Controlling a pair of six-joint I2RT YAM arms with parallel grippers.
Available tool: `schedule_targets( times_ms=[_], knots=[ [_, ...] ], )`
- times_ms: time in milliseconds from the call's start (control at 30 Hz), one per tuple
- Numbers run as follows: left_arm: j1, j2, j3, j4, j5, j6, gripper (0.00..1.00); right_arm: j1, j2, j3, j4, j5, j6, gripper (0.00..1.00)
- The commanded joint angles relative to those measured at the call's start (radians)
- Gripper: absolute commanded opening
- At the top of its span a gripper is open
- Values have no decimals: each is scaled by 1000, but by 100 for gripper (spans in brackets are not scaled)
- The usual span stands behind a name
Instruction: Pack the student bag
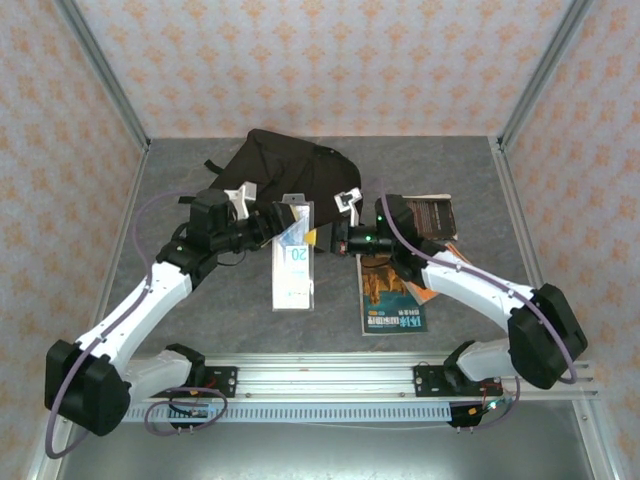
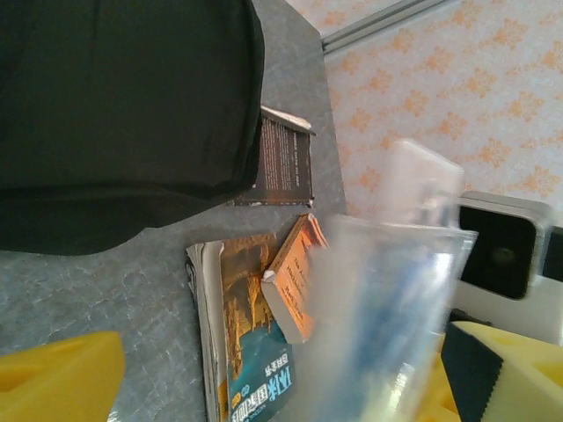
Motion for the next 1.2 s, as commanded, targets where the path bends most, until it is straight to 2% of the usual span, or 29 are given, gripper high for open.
schedule_targets(
  times_ms=[0,67,200,467,600,667,700,767,833,900,1000,1167],
  knots=[
    [-7,15,-15,130,69,-86,91,-31,-30,7,120,-51,55,0],
    [-8,18,-22,175,85,-114,85,-40,-33,-1,147,-56,78,0],
    [-20,8,-24,231,107,-145,65,-48,-37,1,120,-39,72,0],
    [-42,-12,-23,295,110,-188,35,-54,-31,21,61,17,65,0],
    [-45,-3,-23,320,110,-208,16,-54,-25,28,67,26,88,0],
    [-45,-1,-24,328,108,-214,8,-54,-28,27,70,30,99,5],
    [-46,-1,-23,328,106,-216,6,-54,-30,23,73,33,104,11],
    [-47,-4,-20,327,101,-216,5,-54,-36,13,91,32,122,29],
    [-48,-6,-18,324,93,-213,5,-54,-31,-17,185,20,187,44],
    [-47,-8,-17,320,84,-211,5,-54,-12,-45,310,1,274,49],
    [-47,-10,-14,322,69,-212,5,-46,23,-81,504,-17,402,50],
    [-48,-1,-11,339,61,-222,5,10,54,-91,571,-10,426,49]
  ],
)
